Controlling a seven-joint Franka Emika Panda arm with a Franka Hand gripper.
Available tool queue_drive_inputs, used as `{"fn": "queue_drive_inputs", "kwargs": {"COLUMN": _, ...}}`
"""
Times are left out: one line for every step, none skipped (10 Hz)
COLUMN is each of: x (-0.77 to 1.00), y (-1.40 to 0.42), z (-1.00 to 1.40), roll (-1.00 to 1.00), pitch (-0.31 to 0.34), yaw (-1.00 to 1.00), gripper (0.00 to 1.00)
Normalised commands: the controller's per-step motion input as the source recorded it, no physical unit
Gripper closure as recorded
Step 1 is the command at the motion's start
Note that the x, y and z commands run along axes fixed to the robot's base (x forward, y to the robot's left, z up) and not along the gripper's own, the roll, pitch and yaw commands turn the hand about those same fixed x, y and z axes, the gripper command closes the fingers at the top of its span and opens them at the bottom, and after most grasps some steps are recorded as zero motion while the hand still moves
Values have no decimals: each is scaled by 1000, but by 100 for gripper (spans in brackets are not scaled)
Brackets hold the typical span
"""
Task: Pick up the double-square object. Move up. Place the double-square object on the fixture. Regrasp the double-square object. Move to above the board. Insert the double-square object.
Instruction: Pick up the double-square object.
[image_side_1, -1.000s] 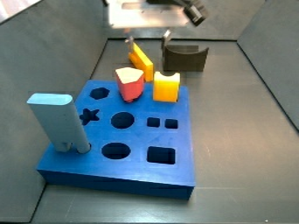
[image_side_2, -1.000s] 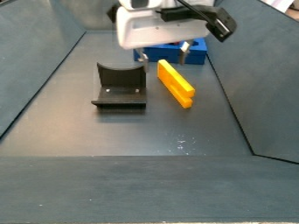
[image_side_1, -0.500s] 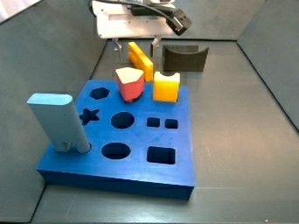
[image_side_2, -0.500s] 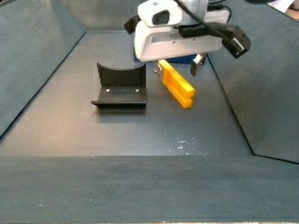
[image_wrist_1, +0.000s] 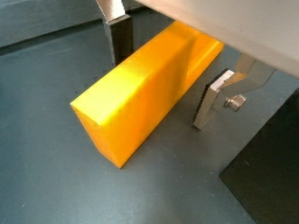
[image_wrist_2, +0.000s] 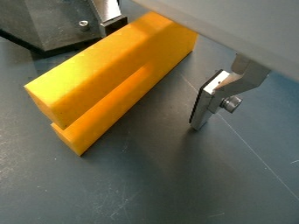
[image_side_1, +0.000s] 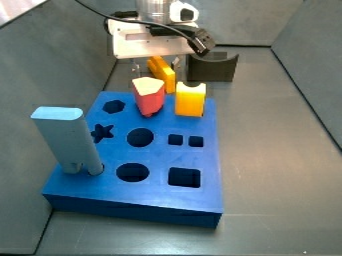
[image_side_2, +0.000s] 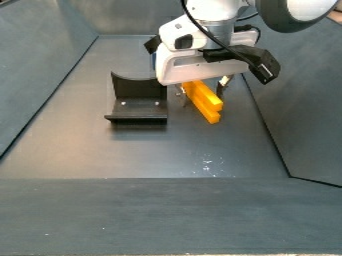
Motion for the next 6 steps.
{"fn": "queue_drive_inputs", "kwargs": {"x": 0, "y": 0, "z": 0, "roll": 0, "pitch": 0, "yaw": 0, "gripper": 100}}
{"fn": "queue_drive_inputs", "kwargs": {"x": 0, "y": 0, "z": 0, "roll": 0, "pitch": 0, "yaw": 0, "gripper": 100}}
{"fn": "queue_drive_inputs", "kwargs": {"x": 0, "y": 0, "z": 0, "roll": 0, "pitch": 0, "yaw": 0, "gripper": 100}}
{"fn": "queue_drive_inputs", "kwargs": {"x": 0, "y": 0, "z": 0, "roll": 0, "pitch": 0, "yaw": 0, "gripper": 100}}
{"fn": "queue_drive_inputs", "kwargs": {"x": 0, "y": 0, "z": 0, "roll": 0, "pitch": 0, "yaw": 0, "gripper": 100}}
{"fn": "queue_drive_inputs", "kwargs": {"x": 0, "y": 0, "z": 0, "roll": 0, "pitch": 0, "yaw": 0, "gripper": 100}}
